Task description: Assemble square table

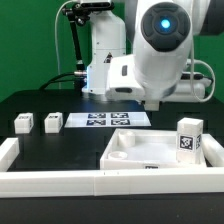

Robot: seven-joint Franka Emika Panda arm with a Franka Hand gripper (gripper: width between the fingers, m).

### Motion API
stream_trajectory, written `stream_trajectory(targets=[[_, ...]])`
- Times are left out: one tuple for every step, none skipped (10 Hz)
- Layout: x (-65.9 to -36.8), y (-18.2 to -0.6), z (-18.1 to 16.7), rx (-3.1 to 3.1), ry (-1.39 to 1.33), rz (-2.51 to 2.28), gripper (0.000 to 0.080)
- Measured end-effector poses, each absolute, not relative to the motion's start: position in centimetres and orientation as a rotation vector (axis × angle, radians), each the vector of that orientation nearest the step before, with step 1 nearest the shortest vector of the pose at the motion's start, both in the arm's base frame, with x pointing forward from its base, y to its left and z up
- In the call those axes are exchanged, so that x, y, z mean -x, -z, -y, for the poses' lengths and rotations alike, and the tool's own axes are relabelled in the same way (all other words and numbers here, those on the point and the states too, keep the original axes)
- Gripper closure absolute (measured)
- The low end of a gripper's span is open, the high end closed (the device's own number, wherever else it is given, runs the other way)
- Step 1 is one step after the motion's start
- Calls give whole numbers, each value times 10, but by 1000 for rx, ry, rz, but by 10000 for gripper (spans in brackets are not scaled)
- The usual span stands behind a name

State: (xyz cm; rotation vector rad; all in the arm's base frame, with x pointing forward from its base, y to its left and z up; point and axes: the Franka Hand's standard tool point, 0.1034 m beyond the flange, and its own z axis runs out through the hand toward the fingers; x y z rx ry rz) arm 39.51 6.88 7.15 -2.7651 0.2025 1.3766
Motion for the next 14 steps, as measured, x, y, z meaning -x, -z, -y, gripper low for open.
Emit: stream_trajectory(targets=[[-398,-76,-67,2782,-1358,-203,508],[-401,-71,-68,2808,-1304,-203,508],[-405,-69,-68,2848,-1211,-202,508],[-409,-68,-68,2907,-1053,-202,508],[-411,-59,-61,2949,-910,-176,508],[-420,-59,-55,2977,-802,-159,508],[-434,-68,-52,3008,-650,-160,508],[-439,-77,-50,3017,-593,-160,508],[-446,-81,-48,3027,-548,-157,508],[-459,-86,-47,3050,-447,-148,507],[-464,-83,-47,3074,-298,-146,507],[-460,-81,-47,3088,-204,-141,507],[-462,-81,-46,3099,-116,-139,507],[-467,-81,-44,3110,8,-134,507]])
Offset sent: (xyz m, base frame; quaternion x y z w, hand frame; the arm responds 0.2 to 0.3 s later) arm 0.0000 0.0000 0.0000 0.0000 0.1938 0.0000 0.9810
